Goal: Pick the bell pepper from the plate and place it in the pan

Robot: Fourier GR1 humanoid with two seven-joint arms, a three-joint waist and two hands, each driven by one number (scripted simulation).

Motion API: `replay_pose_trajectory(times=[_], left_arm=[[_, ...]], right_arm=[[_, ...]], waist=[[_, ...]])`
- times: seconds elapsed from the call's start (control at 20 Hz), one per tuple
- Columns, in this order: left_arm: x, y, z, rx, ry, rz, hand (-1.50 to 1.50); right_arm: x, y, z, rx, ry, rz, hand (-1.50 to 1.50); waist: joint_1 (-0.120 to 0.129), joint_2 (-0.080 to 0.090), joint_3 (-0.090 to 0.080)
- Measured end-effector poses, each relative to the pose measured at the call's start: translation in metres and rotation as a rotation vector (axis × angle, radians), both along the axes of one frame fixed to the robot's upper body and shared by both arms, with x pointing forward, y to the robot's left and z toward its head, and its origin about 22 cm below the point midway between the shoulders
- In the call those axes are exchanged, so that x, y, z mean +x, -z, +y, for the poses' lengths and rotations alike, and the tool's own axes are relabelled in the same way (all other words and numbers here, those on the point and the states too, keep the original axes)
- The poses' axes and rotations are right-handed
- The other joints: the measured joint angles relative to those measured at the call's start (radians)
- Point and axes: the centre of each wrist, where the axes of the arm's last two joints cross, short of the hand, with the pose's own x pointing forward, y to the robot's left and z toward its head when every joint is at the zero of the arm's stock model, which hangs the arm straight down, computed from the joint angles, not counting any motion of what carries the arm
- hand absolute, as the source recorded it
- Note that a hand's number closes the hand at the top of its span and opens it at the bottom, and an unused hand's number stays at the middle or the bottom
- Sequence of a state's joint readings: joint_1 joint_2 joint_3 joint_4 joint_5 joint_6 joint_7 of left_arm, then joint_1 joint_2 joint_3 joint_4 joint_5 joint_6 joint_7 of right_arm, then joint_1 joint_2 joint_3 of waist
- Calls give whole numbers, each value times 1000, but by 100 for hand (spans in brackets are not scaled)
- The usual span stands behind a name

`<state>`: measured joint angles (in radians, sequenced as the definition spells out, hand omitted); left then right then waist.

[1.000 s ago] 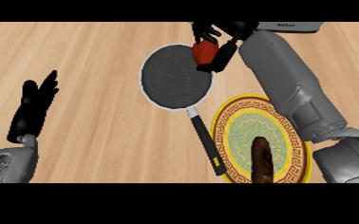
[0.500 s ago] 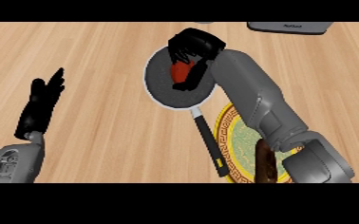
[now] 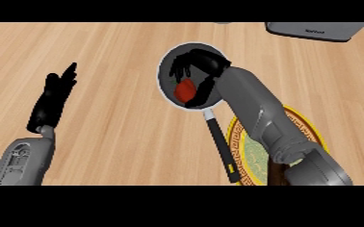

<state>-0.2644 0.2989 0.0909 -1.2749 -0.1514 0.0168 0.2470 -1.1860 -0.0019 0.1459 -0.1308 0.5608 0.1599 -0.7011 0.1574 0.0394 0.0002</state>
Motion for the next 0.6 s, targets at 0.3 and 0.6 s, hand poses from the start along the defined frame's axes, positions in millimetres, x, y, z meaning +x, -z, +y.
replay_pose_trajectory(times=[0.3, 0.6], left_arm=[[8, 0, -14, -5, 35, -4, 0], [12, -4, -18, -2, 52, -6, 0]], right_arm=[[-6, 12, -4, 40, -1, 60, -150], [-9, 18, -7, 186, 39, 102, -150]], waist=[[31, 2, 1], [44, 2, 2]])
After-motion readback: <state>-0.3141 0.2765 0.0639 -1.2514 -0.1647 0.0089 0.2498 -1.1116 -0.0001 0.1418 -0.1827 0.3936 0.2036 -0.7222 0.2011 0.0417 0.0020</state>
